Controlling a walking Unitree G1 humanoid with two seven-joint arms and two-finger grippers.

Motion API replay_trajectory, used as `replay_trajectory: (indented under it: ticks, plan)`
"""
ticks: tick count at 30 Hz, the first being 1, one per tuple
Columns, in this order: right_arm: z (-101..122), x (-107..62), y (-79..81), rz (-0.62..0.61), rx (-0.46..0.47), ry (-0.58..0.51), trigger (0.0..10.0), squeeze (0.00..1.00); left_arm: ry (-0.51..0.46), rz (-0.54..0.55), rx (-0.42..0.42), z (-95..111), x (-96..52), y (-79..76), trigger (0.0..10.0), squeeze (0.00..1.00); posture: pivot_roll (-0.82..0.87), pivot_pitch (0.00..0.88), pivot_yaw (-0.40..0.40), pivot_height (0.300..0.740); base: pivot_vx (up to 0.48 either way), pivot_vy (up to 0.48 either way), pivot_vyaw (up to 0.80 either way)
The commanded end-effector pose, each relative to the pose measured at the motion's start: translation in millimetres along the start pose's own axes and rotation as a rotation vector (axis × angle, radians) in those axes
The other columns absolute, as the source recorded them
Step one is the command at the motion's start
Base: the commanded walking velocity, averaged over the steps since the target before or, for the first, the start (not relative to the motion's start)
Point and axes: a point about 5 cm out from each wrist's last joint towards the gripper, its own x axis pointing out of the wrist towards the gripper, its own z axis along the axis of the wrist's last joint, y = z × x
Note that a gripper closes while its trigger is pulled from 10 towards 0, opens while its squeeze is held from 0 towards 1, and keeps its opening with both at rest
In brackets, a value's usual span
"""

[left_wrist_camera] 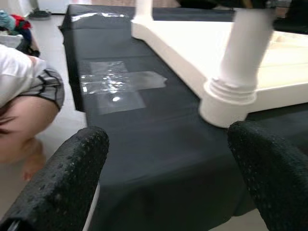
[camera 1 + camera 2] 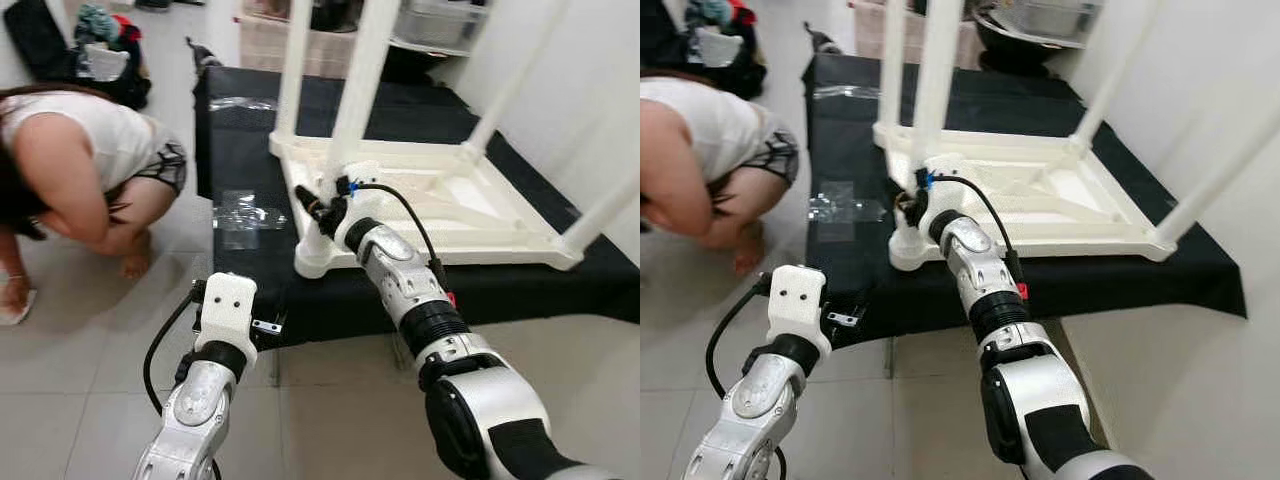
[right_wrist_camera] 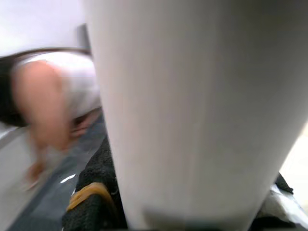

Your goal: Building children table

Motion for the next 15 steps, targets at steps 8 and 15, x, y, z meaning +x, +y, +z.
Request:
replay_trajectory:
  ticks: [8,15]
  plan:
    - [-10,-19.1,-20.5,-0.496,0.083,0.029,0.0,0.00,-0.004,-0.013,0.002,0,0.1,-5.1,10.0,0.00,0.13,0.099,-0.184,0.740,0.000,0.000,0.00]
    - [4,-13.6,7.9,-0.302,0.094,-0.098,10.0,1.00,-0.003,-0.011,0.001,-1,0.3,-4.5,10.0,0.00,0.13,0.096,-0.187,0.740,0.000,0.000,0.00]
